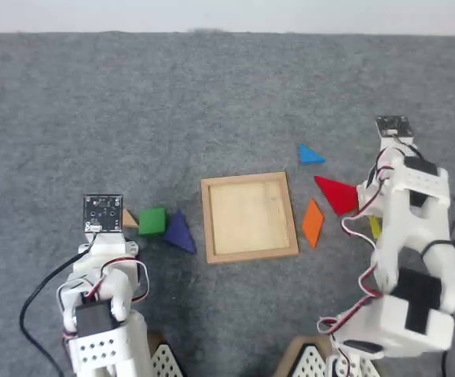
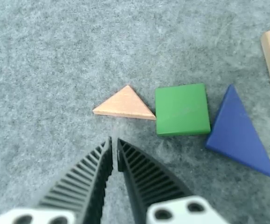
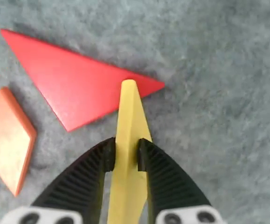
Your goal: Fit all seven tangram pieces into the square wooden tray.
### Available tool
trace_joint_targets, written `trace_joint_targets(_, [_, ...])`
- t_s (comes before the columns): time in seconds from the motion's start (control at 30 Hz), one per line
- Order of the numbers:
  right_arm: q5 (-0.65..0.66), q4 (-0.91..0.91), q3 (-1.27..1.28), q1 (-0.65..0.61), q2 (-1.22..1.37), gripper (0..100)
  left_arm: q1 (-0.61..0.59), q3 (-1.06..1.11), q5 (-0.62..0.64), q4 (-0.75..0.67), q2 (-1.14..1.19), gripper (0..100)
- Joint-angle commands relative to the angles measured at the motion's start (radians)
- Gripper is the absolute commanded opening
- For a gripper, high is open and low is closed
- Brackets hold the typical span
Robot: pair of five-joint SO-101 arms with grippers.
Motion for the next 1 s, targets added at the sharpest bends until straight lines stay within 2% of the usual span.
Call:
trace_joint_targets(0.0, [-0.034,0.024,0.043,-0.001,-0.107,0.8,-0.005,-0.01,0.011,0.003,-0.012,2])
trace_joint_targets(0.37, [-0.029,0.022,0.132,0.001,-0.211,0.8,-0.005,-0.01,0.011,0.003,-0.012,2])
trace_joint_targets(0.57, [-0.018,0.084,0.112,-0.028,-0.384,0.8,-0.005,-0.01,0.011,0.003,-0.012,2])
trace_joint_targets(0.8, [0.006,0.263,-0.014,-0.271,-0.509,0.8,-0.005,-0.01,0.011,0.003,-0.012,2])
trace_joint_targets(0.97, [-0.075,0.24,-0.029,-0.49,-0.507,0.8,-0.005,-0.01,0.011,0.003,-0.012,2])
